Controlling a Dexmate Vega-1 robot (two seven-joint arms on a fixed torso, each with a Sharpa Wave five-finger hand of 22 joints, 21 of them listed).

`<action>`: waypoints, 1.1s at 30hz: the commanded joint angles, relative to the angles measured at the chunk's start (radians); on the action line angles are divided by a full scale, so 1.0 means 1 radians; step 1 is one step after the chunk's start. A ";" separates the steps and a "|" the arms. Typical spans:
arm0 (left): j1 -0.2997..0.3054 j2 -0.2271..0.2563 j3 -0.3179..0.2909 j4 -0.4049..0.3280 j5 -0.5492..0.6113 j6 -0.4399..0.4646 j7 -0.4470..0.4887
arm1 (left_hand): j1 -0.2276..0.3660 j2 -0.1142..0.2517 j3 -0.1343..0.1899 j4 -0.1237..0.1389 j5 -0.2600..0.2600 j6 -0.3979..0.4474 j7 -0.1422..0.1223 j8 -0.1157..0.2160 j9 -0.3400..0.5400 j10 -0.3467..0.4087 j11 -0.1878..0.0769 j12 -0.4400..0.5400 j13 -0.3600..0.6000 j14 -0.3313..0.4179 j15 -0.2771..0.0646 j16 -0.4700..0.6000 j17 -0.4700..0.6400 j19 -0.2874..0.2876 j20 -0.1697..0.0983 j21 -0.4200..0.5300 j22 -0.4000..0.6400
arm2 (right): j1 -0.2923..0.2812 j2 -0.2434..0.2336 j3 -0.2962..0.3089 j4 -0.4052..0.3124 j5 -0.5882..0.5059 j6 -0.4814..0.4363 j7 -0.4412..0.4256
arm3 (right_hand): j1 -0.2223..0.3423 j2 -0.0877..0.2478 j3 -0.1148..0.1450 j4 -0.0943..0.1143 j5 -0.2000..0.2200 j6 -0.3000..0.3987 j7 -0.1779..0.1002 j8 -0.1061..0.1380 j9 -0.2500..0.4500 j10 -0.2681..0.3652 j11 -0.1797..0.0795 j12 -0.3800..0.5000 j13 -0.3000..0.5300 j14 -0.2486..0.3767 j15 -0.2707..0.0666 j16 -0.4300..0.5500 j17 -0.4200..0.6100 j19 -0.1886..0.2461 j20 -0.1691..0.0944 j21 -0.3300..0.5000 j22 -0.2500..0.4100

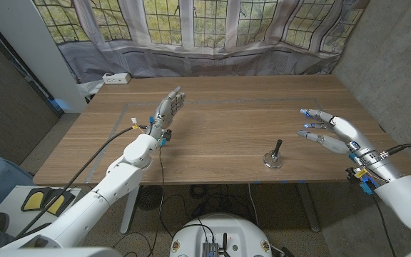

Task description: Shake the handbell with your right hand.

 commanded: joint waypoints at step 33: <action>0.017 -0.009 -0.003 0.020 -0.028 -0.057 -0.039 | 0.013 0.002 0.004 -0.004 -0.005 0.031 -0.001 -0.005 0.004 0.012 -0.009 -0.006 0.003 0.013 -0.005 -0.004 0.003 0.002 0.007 -0.005 0.002 | 0.051 -0.033 -0.022 -0.255 -0.484 -0.271 0.207 | 0.025 -0.029 -0.019 0.009 0.003 0.063 -0.035 0.016 0.002 0.090 -0.034 0.023 0.000 0.054 -0.037 0.014 0.006 0.040 -0.005 -0.003 0.005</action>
